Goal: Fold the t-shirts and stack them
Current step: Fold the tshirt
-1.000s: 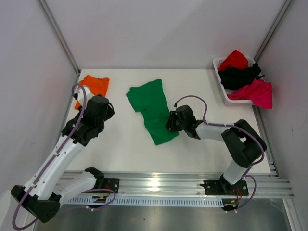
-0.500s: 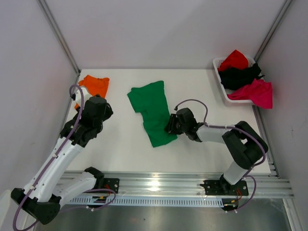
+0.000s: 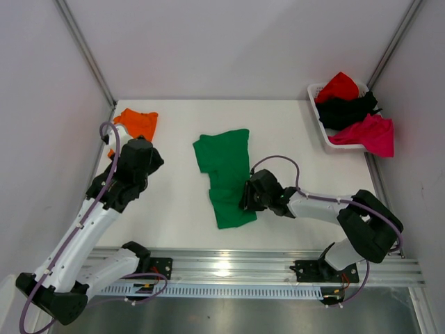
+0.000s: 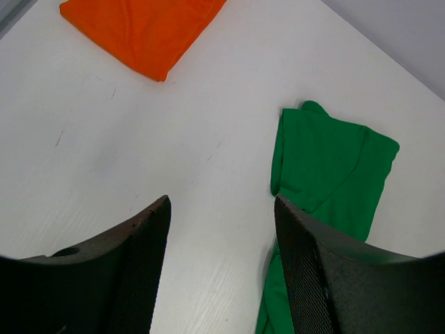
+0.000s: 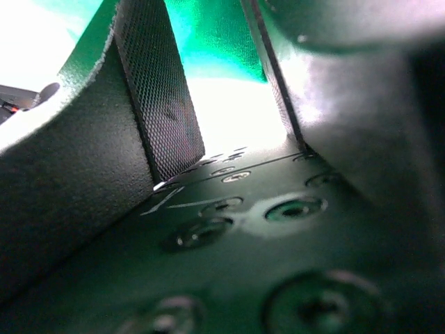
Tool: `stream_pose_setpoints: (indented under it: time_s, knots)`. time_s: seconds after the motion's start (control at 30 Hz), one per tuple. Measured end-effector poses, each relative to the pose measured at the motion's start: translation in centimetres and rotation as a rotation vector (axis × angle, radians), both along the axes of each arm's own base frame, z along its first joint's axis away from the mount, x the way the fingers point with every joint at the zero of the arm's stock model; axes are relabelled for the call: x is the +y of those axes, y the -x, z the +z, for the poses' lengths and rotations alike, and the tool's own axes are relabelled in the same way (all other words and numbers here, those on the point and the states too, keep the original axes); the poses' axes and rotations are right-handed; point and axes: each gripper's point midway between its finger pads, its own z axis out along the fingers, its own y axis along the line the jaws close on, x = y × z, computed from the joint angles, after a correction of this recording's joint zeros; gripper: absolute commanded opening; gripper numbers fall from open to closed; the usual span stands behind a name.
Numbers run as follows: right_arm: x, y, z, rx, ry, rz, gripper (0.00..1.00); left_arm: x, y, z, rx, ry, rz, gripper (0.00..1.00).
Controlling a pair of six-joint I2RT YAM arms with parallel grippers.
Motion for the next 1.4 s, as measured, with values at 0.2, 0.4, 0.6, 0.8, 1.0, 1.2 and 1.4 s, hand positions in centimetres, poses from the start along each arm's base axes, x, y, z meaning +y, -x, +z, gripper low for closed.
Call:
stream_pose_setpoints:
  time_s: [0.2,0.4,0.6,0.8,1.0,1.2,1.4]
  knots:
    - [0.1,0.1,-0.1,-0.004,0.008,-0.012,0.37,-0.2,-0.1,-0.2,0.007,0.000,-0.010,0.64]
    - [-0.2,-0.6,1.6,-0.070,0.021,-0.007,0.40,-1.5,-0.4,-2.1,0.050,0.027,-0.064,0.63]
    - [-0.2,-3.1,9.0,-0.250,-0.071,-0.060,0.66,-3.0,-0.8,-5.3,0.149,0.034,-0.118,0.63]
    - [-2.9,-3.7,10.6,-0.315,-0.003,-0.165,0.75,-3.5,-0.8,-6.4,0.176,0.039,-0.135,0.70]
    - [-7.0,-2.3,7.6,-0.287,0.291,-0.276,0.97,-3.5,-0.6,-6.6,0.094,0.058,-0.163,0.97]
    - [-9.4,-3.5,8.7,-0.331,0.419,-0.413,0.99,-4.7,-0.3,-6.1,-0.070,0.162,-0.231,1.00]
    - [-9.1,-2.8,9.5,-0.338,0.268,-0.409,0.97,-4.8,-0.7,-5.2,-0.123,0.197,-0.242,0.99]
